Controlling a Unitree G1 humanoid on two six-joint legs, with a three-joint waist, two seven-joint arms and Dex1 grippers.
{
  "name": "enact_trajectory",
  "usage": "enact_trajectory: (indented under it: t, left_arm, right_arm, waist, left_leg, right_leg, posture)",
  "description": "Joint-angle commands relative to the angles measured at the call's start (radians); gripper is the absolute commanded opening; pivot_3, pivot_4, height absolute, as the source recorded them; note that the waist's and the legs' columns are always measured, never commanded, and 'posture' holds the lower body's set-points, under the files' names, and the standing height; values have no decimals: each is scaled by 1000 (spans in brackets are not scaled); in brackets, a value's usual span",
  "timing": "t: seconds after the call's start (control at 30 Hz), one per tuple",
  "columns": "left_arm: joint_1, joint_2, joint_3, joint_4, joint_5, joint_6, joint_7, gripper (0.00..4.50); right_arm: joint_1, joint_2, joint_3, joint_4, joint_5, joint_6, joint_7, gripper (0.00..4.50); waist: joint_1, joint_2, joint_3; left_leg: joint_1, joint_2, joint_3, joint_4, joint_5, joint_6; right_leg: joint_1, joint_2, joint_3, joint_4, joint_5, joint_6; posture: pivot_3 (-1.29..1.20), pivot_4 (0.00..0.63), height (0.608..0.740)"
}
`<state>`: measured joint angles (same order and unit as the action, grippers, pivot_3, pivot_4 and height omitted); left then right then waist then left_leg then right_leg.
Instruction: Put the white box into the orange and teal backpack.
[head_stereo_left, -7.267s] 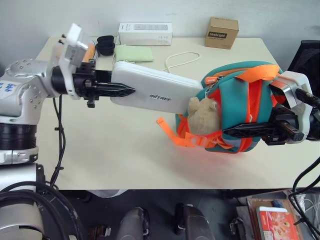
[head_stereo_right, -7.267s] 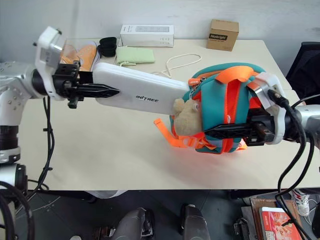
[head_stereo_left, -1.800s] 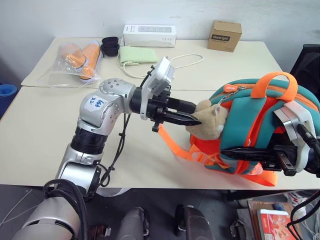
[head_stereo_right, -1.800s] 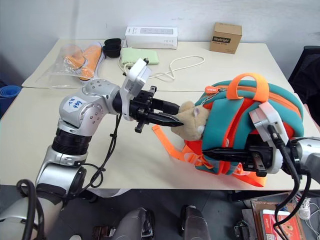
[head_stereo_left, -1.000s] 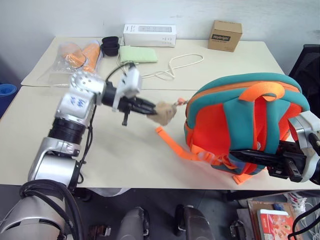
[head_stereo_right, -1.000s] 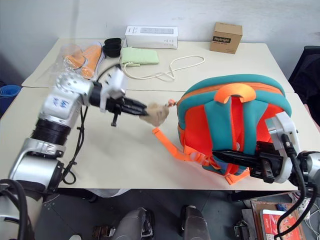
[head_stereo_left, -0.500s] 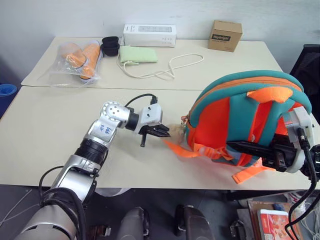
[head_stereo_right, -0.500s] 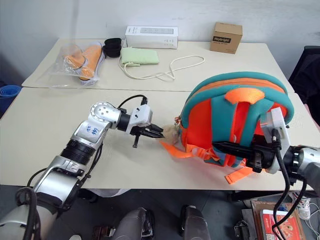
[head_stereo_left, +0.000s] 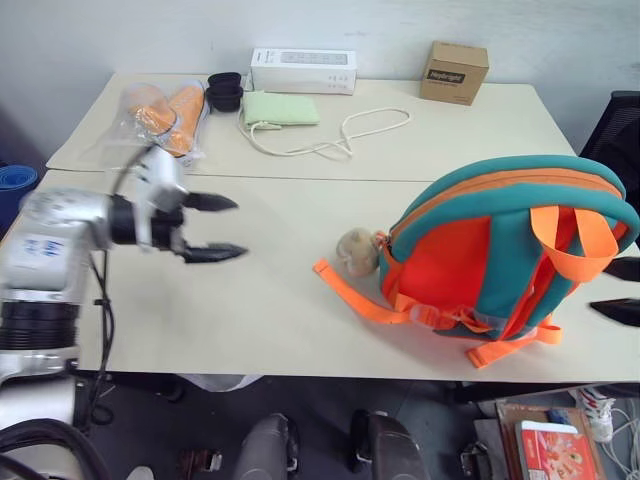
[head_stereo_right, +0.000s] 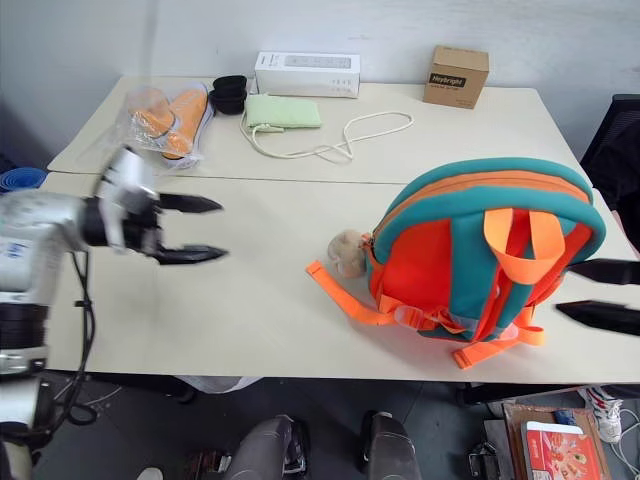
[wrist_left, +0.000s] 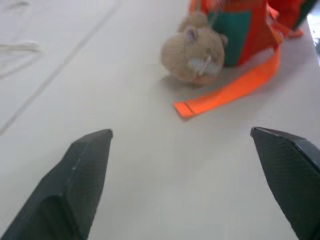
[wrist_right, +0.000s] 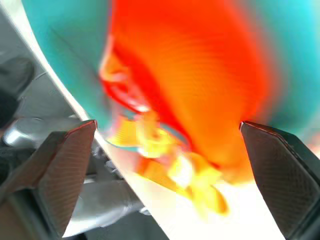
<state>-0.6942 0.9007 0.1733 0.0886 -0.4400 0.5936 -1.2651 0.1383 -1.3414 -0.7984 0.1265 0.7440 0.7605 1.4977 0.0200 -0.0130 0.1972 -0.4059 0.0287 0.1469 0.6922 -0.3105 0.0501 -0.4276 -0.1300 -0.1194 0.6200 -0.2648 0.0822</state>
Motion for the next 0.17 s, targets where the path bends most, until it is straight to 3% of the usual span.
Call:
enact_trajectory:
  t: [0.03, 0.17]
  left_arm:
    - [2, 54, 125, -70, -114, 119, 32, 4482]
    - [51, 50, 167, -151, -146, 140, 94, 4482]
  right_arm:
    - [-52, -26, -64, 97, -26, -22, 33, 4500]
    - [-108, 24, -46, 100, -40, -51, -16, 4500]
  waist:
    - [-1, 0, 0]
    - [-6, 1, 0]
  left_leg:
    - [0, 0, 0, 0, 0, 0]
    - [1, 0, 1, -1, 1, -2]
  right_leg:
    - [0, 0, 0, 0, 0, 0]
    - [0, 0, 1, 1, 0, 0]
  posture:
    - [0, 150, 740]
    - [0, 150, 740]
